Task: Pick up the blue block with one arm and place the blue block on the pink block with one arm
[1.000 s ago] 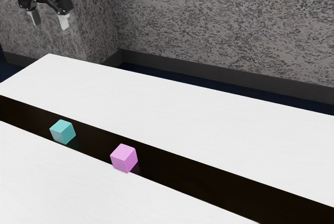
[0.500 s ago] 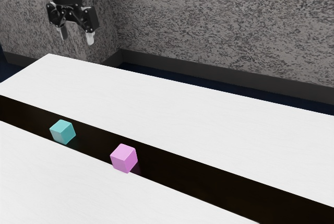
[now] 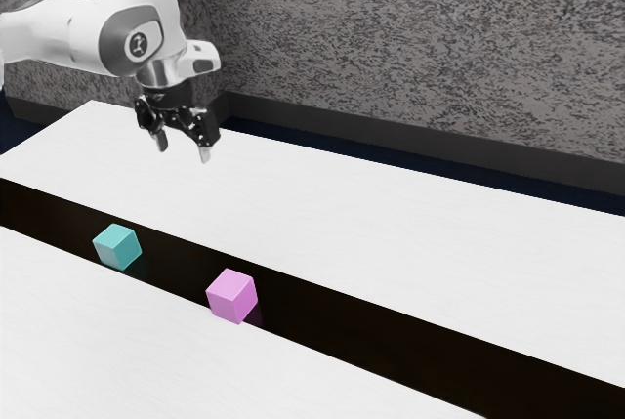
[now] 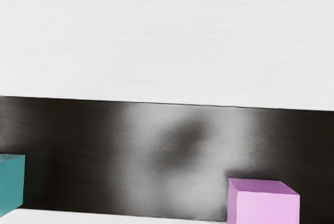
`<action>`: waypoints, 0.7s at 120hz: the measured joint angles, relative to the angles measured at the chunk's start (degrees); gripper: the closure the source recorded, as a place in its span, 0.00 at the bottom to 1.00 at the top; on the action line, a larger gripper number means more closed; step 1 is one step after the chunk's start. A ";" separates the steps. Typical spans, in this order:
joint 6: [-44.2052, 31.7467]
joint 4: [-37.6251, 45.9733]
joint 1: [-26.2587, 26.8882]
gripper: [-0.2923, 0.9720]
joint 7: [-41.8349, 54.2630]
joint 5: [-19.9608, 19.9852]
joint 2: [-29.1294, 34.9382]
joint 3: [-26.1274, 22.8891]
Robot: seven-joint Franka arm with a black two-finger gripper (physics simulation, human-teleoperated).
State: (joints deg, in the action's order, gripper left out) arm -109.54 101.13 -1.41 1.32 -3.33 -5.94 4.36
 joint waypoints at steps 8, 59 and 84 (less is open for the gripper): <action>-1.72 -0.10 -1.00 0.23 1.35 -0.76 -0.98 1.79; -10.36 -0.36 -4.44 0.23 10.28 -0.43 -10.03 7.33; -13.22 0.10 -8.20 0.23 15.34 -0.40 -11.76 7.40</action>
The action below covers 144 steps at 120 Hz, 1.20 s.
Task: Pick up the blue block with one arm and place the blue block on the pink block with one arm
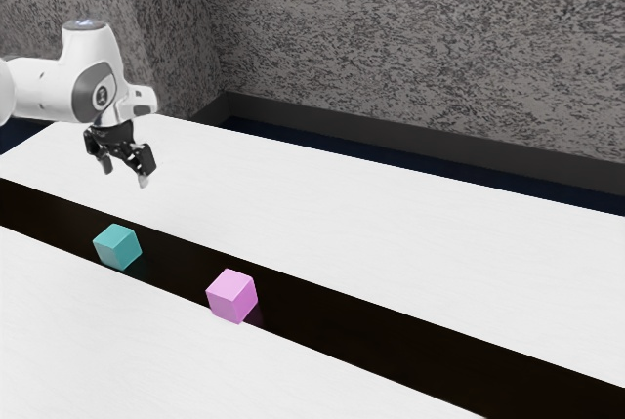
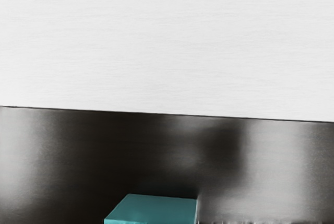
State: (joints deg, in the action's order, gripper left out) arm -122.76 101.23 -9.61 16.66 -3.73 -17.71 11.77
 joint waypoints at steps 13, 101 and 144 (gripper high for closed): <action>-1.54 0.50 -1.99 0.23 2.52 -0.01 -1.47 0.01; -13.23 10.73 -5.76 0.23 11.31 -0.02 -2.66 -0.61; -14.79 13.71 -5.78 0.23 12.71 1.77 -1.63 -1.56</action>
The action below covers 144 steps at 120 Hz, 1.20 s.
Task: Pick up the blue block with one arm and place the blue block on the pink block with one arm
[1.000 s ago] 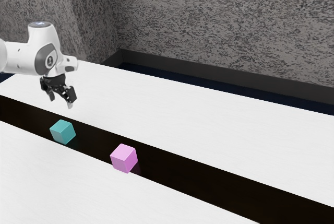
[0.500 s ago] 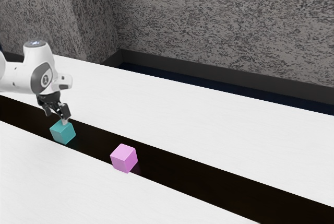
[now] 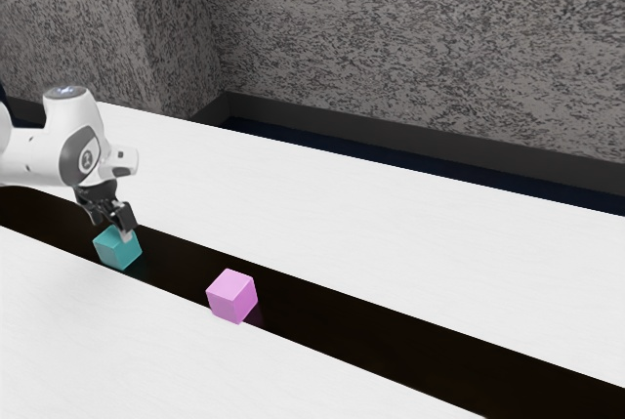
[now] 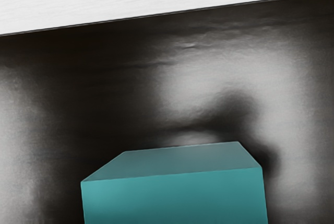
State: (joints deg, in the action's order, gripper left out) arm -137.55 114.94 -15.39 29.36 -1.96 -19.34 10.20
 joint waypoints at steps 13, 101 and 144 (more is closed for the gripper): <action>-0.26 0.02 -0.16 0.23 0.26 0.40 -0.73 -0.01; -1.16 -1.46 -0.69 0.41 1.24 1.90 -3.76 -0.09; -0.88 -1.46 -0.60 0.45 0.98 2.84 -3.45 -0.40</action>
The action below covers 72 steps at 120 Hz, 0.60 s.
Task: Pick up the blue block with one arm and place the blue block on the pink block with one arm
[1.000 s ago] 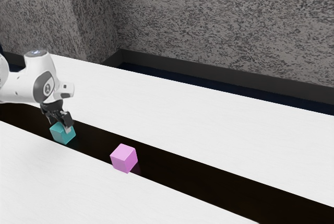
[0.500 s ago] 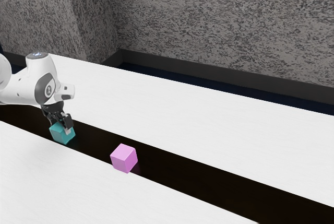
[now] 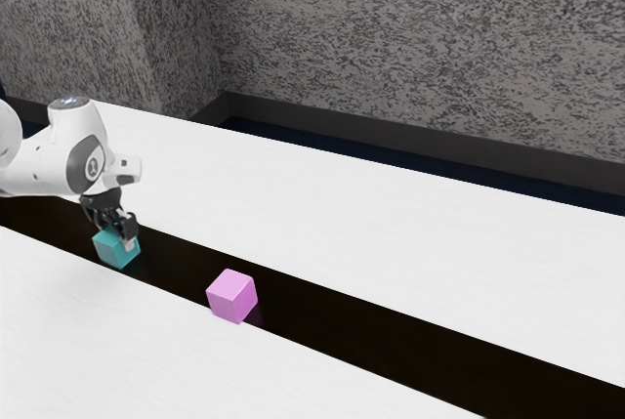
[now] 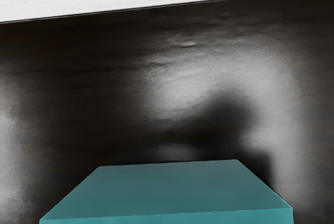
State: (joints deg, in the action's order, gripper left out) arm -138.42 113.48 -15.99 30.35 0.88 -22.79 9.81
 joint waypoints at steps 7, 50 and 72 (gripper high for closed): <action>0.09 0.00 0.00 0.46 -0.08 0.01 0.10 -0.03; 9.34 -6.30 0.09 0.49 -4.11 -0.59 3.96 -8.43; 12.01 -5.96 0.15 0.50 -7.53 -0.82 6.14 -13.14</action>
State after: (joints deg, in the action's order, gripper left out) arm -126.41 107.52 -15.84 22.81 0.06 -16.65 -3.33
